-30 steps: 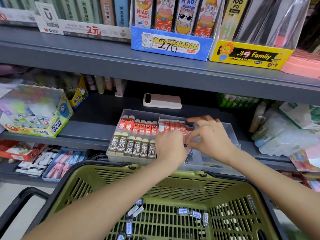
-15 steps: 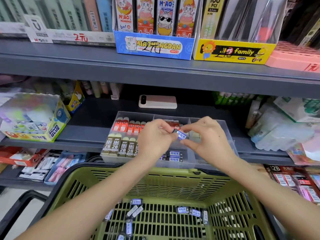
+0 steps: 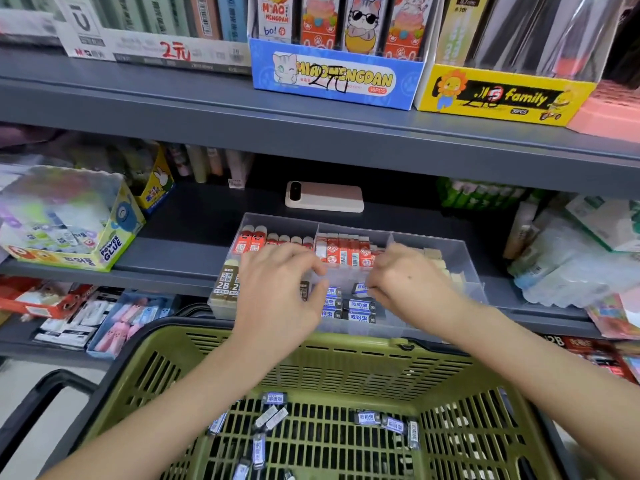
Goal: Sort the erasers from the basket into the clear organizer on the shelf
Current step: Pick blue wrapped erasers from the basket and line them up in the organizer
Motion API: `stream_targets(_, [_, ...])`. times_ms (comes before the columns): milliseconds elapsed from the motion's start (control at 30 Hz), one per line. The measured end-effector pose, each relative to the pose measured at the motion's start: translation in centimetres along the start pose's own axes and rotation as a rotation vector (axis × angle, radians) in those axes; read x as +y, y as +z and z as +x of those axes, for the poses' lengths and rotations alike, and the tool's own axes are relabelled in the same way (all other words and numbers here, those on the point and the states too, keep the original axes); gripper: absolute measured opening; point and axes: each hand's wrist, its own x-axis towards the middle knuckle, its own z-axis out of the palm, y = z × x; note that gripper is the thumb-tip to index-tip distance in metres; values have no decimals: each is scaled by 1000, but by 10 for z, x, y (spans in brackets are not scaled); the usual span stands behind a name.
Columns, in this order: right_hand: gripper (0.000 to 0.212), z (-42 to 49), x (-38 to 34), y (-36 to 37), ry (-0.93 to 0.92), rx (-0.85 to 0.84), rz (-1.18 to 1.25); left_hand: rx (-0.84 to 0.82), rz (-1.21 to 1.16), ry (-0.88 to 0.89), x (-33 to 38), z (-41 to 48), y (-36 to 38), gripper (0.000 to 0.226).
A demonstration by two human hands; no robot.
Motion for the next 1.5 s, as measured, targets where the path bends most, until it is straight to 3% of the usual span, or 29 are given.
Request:
stream_targets(100, [22,9,-7,4,-57,-71,-46,41,-22,16,-10,-13,1,7])
stream_targets(167, [12,13,-7,14,-92,-102,24,52,-35,26,-16,-18,3,9])
stream_targets(233, [15,14,-5,21,-69,-98,111,45,-62,30,-20,-22,6,11])
stream_targets(433, [8,3,-9,26,187,130,581,69,-119,62,-27,-26,9,9])
stream_targets(567, [14,3,-13,26,205,144,543,84,-130,73,-28,-26,8,10])
stream_targets(667, [5,4,-9,25,88,62,421,66,-107,94,-28,-26,8,10])
stream_targets(767, [20,5,-4,20,-38,-92,290,2,-24,184,-28,-23,8,14])
stream_targets(867, [36,5,1,14,-111,-94,262,-98,49,280,-28,-17,9,20])
stream_targets(967, [39,3,5,13,-111,-86,306,-129,37,292,-28,-13,11,22])
stream_targets(1100, [29,-9,3,8,-8,48,466,-102,15,287,-30,-15,11,25])
stream_targets(1267, [16,-44,-32,-4,84,476,877,83,-23,314,-37,-32,-5,26])
stream_targets(1333, [20,-60,-61,4,62,519,1017,153,-29,319,-46,-44,-15,20])
stream_targets(1433, [23,-77,-108,38,-2,380,1025,210,-57,287,-61,-71,-23,17])
stream_targets(1500, [24,-83,-134,71,41,69,994,153,-66,220,-68,-92,-19,15])
